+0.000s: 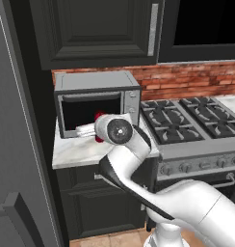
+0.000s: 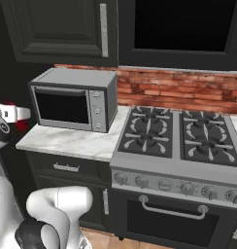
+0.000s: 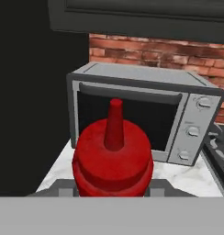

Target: Place the mayonnaise and ketchup from the counter to the top shelf of the fridge. If the existing items in the fridge are on the top shelf, move them to other shelves.

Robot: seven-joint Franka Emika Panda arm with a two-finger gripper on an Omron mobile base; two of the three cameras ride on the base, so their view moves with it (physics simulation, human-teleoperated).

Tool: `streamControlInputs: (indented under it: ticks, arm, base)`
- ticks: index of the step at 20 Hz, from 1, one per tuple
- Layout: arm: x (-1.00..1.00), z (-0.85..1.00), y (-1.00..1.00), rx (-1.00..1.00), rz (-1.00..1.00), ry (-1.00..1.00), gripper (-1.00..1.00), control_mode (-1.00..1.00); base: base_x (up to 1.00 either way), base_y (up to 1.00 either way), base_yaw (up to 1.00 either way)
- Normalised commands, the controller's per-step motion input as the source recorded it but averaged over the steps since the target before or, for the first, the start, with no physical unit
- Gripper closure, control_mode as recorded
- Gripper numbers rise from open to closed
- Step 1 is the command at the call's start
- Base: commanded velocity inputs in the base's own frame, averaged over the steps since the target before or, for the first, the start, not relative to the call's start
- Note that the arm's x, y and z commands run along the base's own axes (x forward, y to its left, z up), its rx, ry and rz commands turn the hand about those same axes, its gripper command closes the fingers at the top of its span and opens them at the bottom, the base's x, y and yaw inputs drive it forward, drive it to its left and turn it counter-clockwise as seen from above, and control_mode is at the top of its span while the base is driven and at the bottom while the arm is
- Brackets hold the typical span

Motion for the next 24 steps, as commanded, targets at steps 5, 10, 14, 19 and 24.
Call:
streamControlInputs:
  ticks: [5, 10, 14, 19, 24]
  arm:
    - [-1.0, 0.8, -0.74, 0.05, -0.09, 0.11, 1.0, -1.0]
    - [-1.0, 0.42, -0.86, 0.07, -0.04, 0.07, 1.0, -1.0]
    - [-1.0, 0.14, -0.74, 0.06, -0.04, 0.04, 1.0, -1.0]
    - [-0.9, 0.0, -0.57, 0.02, -0.07, -0.03, 1.0, -1.0]
    - [-0.01, 0.0, -0.05, 0.0, -0.04, 0.0, 1.0, -1.0]
  base:
    - [0.0, 0.0, 0.0]
    - [0.0, 0.0, 0.0]
    - [0.0, 0.0, 0.0]
    - [0.0, 0.0, 0.0]
    - [0.0, 0.0, 0.0]
